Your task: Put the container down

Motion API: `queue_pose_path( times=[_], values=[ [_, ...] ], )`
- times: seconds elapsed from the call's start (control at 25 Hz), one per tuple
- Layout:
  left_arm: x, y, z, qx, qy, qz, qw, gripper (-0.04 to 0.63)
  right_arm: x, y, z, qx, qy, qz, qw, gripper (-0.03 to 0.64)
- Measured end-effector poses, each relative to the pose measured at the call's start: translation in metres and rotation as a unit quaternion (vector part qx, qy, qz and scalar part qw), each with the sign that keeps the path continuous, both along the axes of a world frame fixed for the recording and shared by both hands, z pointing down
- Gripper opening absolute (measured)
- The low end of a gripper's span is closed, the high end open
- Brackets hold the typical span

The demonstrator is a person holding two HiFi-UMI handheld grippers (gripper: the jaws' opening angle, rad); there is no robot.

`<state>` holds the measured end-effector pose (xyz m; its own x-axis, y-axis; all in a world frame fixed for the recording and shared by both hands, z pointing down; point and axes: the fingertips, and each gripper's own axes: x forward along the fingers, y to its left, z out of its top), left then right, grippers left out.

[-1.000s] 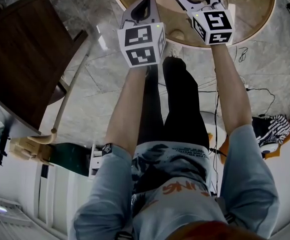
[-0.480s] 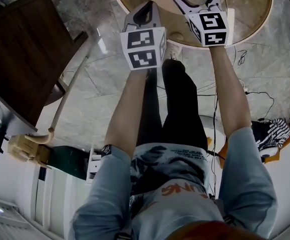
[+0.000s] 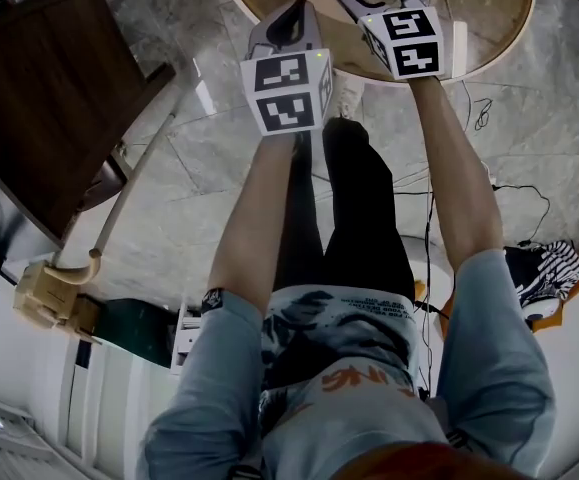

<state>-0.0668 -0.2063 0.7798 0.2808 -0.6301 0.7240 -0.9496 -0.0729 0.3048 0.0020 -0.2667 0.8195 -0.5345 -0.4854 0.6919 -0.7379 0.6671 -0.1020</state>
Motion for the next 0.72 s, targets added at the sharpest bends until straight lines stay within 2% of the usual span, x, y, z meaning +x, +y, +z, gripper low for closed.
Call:
queue_pose_path(
  times=[0.16, 0.36, 0.44, 0.52, 0.72],
  values=[
    [0.003, 0.009, -0.014, 0.005, 0.005, -0.009, 0.9999, 0.025, 0.009, 0.018, -0.011, -0.029, -0.034, 0.025, 0.999, 0.390],
    [0.005, 0.016, -0.036, 0.017, 0.000, -0.010, 0.9998, 0.025, 0.022, 0.032, -0.043, -0.024, -0.056, 0.041, 0.997, 0.381],
    [0.005, 0.019, -0.050, 0.022, -0.001, -0.014, 0.9997, 0.025, 0.030, 0.040, -0.063, -0.016, -0.057, 0.045, 0.997, 0.338],
    [0.005, 0.021, -0.070, 0.033, 0.003, -0.021, 0.9992, 0.025, 0.039, 0.047, -0.086, -0.009, -0.062, 0.051, 0.997, 0.267],
    [0.005, 0.021, -0.138, 0.078, 0.010, -0.034, 0.9964, 0.025, 0.058, 0.053, -0.158, 0.019, -0.081, 0.068, 0.994, 0.116]
  ],
)
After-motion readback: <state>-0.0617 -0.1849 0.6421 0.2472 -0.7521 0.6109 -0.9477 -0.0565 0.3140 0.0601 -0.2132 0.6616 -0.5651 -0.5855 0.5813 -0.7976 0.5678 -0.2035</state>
